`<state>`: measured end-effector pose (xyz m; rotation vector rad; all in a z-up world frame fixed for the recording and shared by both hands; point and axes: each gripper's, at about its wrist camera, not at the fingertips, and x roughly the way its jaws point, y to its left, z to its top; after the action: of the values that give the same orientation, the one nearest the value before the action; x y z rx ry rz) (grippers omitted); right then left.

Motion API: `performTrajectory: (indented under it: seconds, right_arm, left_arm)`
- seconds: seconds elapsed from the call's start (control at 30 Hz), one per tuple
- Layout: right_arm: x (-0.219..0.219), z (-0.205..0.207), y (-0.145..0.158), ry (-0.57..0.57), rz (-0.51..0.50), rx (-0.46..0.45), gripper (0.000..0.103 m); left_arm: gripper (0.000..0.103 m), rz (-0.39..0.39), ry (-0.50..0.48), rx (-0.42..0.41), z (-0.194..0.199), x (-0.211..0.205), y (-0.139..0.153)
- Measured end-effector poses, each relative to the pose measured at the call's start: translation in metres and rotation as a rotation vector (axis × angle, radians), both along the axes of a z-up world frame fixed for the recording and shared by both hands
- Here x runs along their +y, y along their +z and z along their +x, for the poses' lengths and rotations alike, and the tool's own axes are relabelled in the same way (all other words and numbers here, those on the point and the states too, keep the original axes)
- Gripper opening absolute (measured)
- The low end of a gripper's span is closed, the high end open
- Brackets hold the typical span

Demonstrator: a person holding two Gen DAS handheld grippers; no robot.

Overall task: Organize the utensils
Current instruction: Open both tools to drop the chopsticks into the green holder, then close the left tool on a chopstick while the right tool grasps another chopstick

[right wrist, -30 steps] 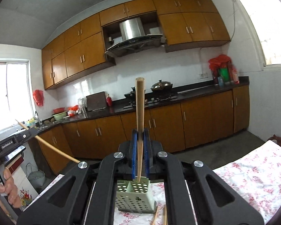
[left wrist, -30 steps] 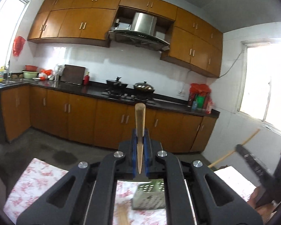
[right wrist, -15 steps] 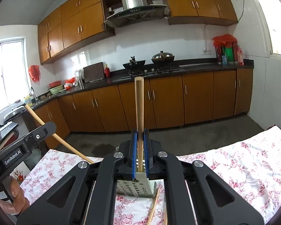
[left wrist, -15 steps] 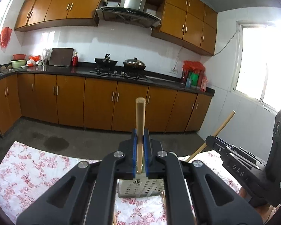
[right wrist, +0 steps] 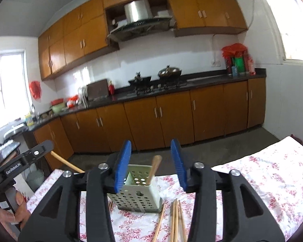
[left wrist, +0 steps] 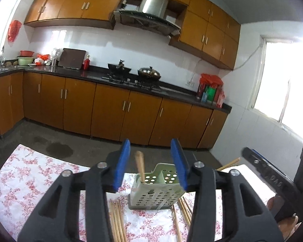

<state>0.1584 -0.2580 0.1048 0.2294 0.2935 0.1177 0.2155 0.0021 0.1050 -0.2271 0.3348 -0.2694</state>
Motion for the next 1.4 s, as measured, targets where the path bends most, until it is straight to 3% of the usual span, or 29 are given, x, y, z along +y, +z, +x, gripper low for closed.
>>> performTrajectory:
  seconds: [0.1, 0.17, 0.23, 0.33, 0.5, 0.63, 0.7, 0.8, 1.07, 1.23, 1.4]
  right_arm:
    - [-0.021, -0.017, -0.004, -0.049, 0.016, 0.005, 0.046]
    - [-0.034, -0.021, -0.020, -0.084, 0.016, 0.065, 0.046]
    - [-0.041, -0.016, -0.051, -0.081, -0.004, 0.190, 0.042]
    - [-0.038, -0.006, -0.106, -0.029, -0.041, 0.394, 0.023]
    - [-0.017, -0.007, -0.166, 0.054, -0.069, 0.554, 0.018]
    - [-0.004, -0.006, -0.186, 0.059, -0.115, 0.605, 0.018]
    - [-0.002, -0.004, -0.195, 0.047, -0.137, 0.637, 0.010]
    - [-0.012, -0.010, -0.202, 0.009, -0.132, 0.636, 0.008]
    - [-0.019, -0.011, -0.201, -0.015, -0.130, 0.631, 0.008]
    - [-0.019, -0.012, -0.202, -0.016, -0.136, 0.627, 0.008]
    - [-0.017, -0.014, -0.199, -0.010, -0.137, 0.628, 0.008]
  left_arm:
    - [0.049, -0.025, 0.031, 0.003, -0.019, 0.020, 0.000]
    - [0.050, 0.001, 0.072, 0.028, -0.030, 0.031, -0.010]
    - [0.050, 0.048, 0.103, 0.084, -0.035, 0.037, -0.029]
    - [0.047, 0.114, 0.095, 0.210, -0.037, 0.040, -0.072]
    - [0.034, 0.168, 0.031, 0.391, -0.043, 0.033, -0.138]
    - [0.030, 0.185, -0.029, 0.466, -0.051, 0.024, -0.175]
    - [0.028, 0.196, -0.052, 0.488, -0.053, 0.018, -0.185]
    - [0.025, 0.216, -0.078, 0.512, -0.056, 0.010, -0.195]
    - [0.020, 0.255, -0.074, 0.555, -0.049, 0.002, -0.205]
    - [0.020, 0.240, -0.067, 0.566, -0.048, 0.008, -0.206]
    - [0.019, 0.297, -0.052, 0.551, -0.050, -0.001, -0.207]
